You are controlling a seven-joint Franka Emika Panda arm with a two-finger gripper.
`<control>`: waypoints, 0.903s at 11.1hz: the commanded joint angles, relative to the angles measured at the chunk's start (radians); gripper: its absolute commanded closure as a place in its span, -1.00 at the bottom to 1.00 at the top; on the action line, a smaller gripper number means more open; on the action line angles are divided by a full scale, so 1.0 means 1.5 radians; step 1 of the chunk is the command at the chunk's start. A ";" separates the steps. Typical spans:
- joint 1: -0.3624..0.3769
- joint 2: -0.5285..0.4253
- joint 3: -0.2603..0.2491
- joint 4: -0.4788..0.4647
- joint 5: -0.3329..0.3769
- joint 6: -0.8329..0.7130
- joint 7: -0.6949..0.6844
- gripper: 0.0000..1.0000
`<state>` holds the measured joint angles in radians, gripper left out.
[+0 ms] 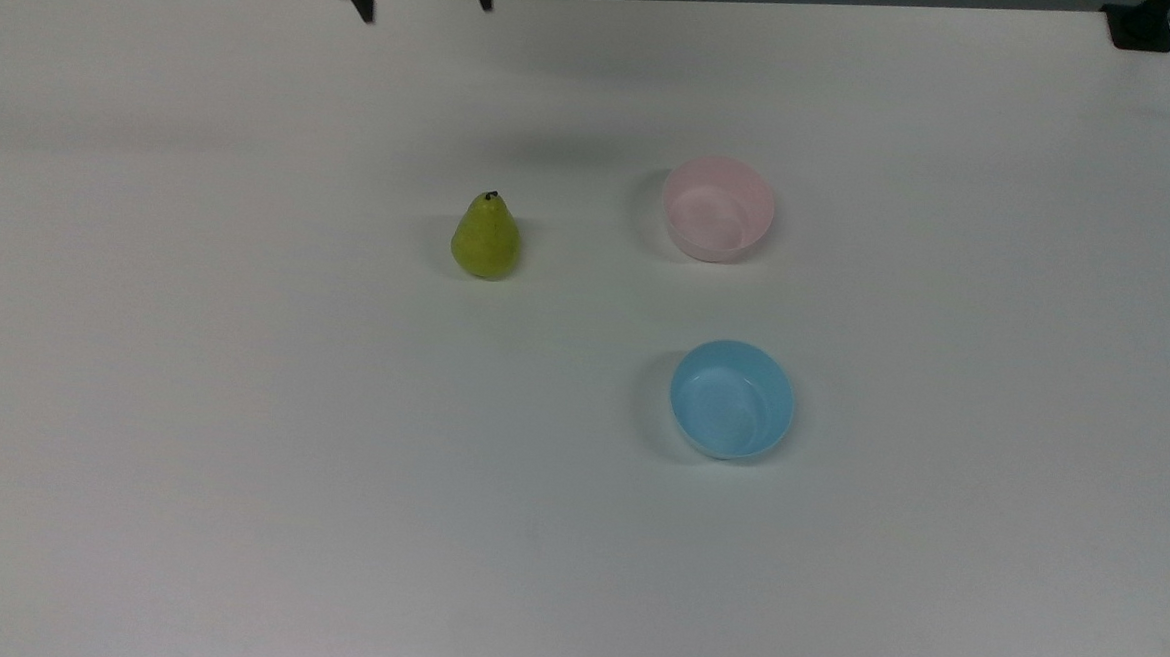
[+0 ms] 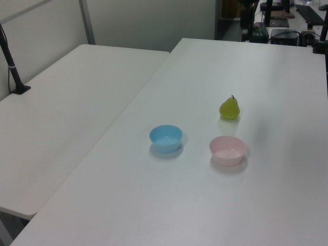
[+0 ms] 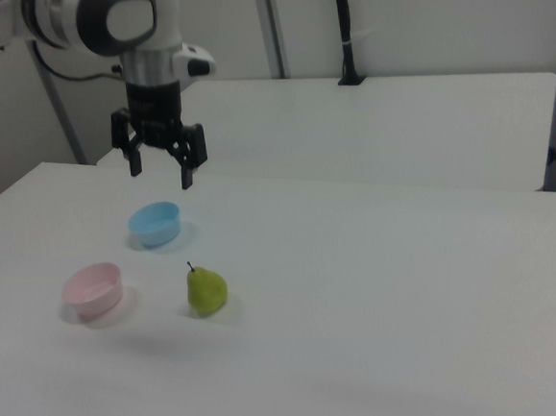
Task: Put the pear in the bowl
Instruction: 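Lower the gripper around the pear and close it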
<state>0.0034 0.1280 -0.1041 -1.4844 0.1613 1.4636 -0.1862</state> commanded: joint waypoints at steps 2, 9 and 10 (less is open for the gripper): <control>0.049 0.058 -0.006 -0.041 0.007 0.057 -0.012 -1.00; 0.102 0.152 -0.006 -0.154 -0.067 0.200 0.033 -1.00; 0.102 0.167 -0.006 -0.157 -0.077 0.203 0.033 -1.00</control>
<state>0.1404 0.3770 -0.1032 -1.6619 0.0933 1.7374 -0.1514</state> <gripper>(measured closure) 0.000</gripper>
